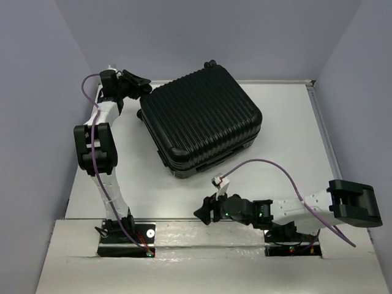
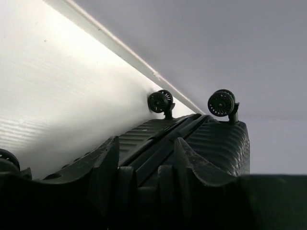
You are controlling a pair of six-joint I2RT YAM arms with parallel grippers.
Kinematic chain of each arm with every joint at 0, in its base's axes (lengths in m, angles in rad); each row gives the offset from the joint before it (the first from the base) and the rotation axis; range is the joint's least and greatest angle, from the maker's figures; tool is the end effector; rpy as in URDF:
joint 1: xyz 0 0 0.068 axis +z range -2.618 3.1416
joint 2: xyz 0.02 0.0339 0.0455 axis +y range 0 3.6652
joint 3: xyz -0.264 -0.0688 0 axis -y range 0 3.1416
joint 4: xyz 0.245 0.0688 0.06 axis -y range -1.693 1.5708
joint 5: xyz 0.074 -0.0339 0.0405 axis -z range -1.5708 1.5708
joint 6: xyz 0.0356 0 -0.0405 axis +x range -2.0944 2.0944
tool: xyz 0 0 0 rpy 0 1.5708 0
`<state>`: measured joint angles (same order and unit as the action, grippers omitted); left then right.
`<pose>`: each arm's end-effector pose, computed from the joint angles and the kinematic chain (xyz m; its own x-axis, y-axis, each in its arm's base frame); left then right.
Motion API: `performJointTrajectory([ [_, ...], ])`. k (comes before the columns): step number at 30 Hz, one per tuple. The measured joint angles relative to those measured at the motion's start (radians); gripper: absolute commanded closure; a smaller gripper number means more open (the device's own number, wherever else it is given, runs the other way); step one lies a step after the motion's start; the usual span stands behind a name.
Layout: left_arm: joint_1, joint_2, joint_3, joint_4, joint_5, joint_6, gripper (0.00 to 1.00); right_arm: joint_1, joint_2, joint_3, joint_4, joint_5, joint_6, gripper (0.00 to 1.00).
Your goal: Pack the luggage
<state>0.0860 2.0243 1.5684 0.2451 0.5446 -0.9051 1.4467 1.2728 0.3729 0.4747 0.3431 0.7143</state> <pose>0.4840 0.0232 0.2750 -0.4679 -0.7155 -0.5187 0.1024 0.5390 -0.8360 0.0416 0.2364 0.1669 -0.6259 -0.0337 -0.7792 -0.6439 0.5860 0.4919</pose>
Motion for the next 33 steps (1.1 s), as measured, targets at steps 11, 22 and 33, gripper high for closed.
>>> performJointTrajectory([
  [11,0.023,-0.144,-0.286,0.178,-0.079,-0.056,0.94,-0.418,-0.193,-0.002,-0.15,-0.027,-0.012,0.71],
  [22,0.098,-0.708,-0.956,0.364,-0.273,-0.171,0.94,-0.938,0.05,0.259,-0.267,-0.418,-0.232,0.67],
  [33,0.064,-1.573,-1.3,-0.053,-0.279,-0.102,0.94,-1.122,0.042,0.459,-0.381,-0.537,-0.319,0.47],
])
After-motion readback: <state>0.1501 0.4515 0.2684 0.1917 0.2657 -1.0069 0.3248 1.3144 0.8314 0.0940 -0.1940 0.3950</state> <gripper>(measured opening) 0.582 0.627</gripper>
